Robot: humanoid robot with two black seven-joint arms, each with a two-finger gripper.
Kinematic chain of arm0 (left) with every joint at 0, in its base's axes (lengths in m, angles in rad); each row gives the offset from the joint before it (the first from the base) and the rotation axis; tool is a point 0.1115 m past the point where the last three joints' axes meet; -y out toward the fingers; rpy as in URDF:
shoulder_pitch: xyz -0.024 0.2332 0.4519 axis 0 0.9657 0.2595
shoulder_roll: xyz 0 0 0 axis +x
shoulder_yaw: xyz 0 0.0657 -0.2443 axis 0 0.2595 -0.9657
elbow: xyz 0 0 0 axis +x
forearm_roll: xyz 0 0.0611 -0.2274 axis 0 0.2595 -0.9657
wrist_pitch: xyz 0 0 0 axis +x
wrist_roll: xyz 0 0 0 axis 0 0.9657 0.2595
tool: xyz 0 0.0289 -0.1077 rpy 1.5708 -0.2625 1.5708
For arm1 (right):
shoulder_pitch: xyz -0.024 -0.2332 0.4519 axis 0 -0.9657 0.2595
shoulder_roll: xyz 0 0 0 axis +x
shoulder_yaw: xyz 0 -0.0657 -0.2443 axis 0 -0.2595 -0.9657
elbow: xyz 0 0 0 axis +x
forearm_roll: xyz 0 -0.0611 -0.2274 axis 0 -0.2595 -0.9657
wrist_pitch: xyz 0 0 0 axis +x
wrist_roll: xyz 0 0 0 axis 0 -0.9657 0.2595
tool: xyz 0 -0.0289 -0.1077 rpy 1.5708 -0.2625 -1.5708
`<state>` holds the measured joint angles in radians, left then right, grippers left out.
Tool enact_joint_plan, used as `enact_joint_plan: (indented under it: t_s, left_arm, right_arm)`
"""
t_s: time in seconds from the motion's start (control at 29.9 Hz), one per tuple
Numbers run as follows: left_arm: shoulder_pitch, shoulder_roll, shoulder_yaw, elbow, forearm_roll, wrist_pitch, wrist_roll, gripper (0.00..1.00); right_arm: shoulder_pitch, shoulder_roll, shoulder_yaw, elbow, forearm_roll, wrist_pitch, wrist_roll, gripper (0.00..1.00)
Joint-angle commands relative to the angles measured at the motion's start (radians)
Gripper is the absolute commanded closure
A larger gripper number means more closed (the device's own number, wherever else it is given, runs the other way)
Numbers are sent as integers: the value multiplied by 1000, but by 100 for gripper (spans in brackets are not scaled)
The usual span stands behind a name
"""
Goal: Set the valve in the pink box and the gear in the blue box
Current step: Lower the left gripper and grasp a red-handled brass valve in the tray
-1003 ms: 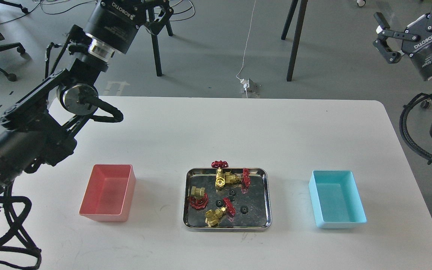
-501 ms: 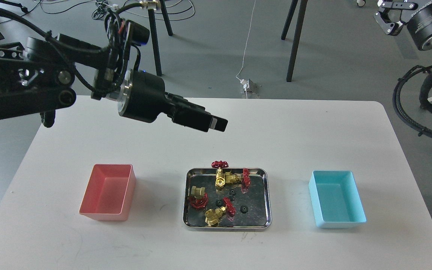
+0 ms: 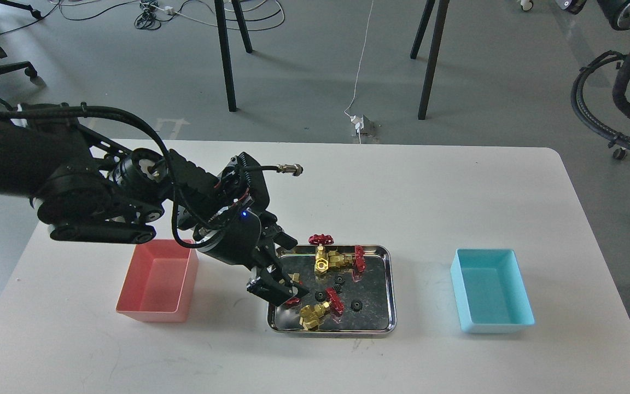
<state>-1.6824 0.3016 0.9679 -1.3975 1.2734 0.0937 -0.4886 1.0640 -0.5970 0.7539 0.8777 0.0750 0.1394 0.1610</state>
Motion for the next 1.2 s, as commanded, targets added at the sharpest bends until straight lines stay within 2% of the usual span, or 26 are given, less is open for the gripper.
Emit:
enact_joint_plan:
  t_s: [0.0,0.17,0.47,0.63,0.77,0.9,1.07,1.17]
  left_arm:
    - [90,-50,0,75,34,23,0,0]
    - [165,-67,-11,140,40,40,0,0]
    - [231,-70,-14,239,72,90,0,2]
    - [265,-98,-14,281,72,96,0,7]
    - [315,-117,-14,353,72,106,0,16]
    - [342,-125,-12,385,72,141,0,30]
    - [343,-131,2,420,75,141,0,47]
    - [343,-130,3,423,75,141,0,50]
  right_arm:
    - [-7,2,-1,0,0,-1,0,0]
    - [-32,11,-1,3,0,-1,0,0]
    - [-65,11,4,7,2,0,2,0]
    - [-88,14,4,7,2,5,3,0]
    - [-98,17,4,6,2,9,6,0]
    - [-105,17,7,6,2,14,8,0]
    - [-116,20,10,7,2,20,11,0]
    - [-122,22,10,9,2,20,11,0]
